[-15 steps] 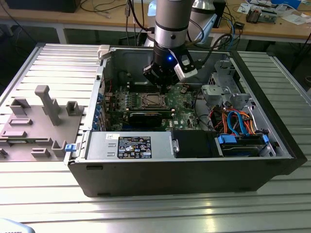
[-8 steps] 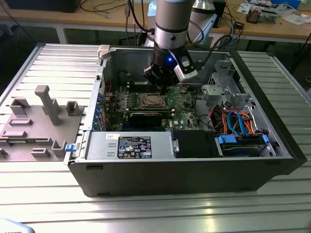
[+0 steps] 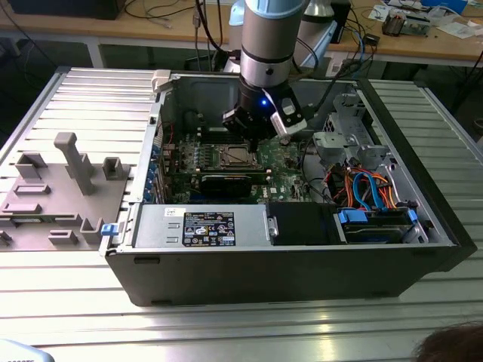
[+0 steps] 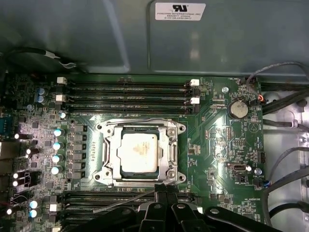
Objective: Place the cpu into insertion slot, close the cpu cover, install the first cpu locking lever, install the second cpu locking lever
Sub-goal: 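Install the second cpu locking lever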
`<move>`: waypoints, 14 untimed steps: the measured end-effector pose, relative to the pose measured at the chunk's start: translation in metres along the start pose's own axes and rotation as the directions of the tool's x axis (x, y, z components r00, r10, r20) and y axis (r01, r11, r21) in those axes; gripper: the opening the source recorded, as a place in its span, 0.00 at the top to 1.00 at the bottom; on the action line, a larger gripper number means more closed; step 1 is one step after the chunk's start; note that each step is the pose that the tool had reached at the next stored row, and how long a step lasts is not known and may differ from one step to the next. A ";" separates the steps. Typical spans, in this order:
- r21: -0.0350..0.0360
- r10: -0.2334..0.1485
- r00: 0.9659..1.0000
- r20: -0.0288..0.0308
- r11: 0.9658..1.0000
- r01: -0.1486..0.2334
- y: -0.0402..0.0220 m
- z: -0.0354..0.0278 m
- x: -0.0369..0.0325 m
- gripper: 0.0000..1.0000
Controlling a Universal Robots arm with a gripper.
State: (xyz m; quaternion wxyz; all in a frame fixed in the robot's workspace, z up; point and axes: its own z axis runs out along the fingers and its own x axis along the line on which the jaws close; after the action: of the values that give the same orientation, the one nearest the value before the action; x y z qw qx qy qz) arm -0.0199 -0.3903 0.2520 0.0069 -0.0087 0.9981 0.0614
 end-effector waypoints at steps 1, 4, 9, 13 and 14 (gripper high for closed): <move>-0.008 0.000 1.000 0.000 1.000 0.000 -0.0024 0.0004 0.0001 0.89; -0.031 0.000 1.000 0.001 1.000 0.000 -0.0098 0.0017 0.0003 0.89; -0.047 0.001 1.000 0.001 0.999 -0.001 -0.0142 0.0040 0.0004 0.89; -0.049 0.001 1.000 0.001 0.999 -0.001 -0.0146 0.0060 0.0004 0.89; -0.049 0.001 1.000 0.001 0.999 -0.001 -0.0147 0.0063 0.0004 0.89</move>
State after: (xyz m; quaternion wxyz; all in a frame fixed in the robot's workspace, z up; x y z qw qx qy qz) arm -0.0200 -0.4040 0.2439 0.0071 -0.0085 0.9962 0.0861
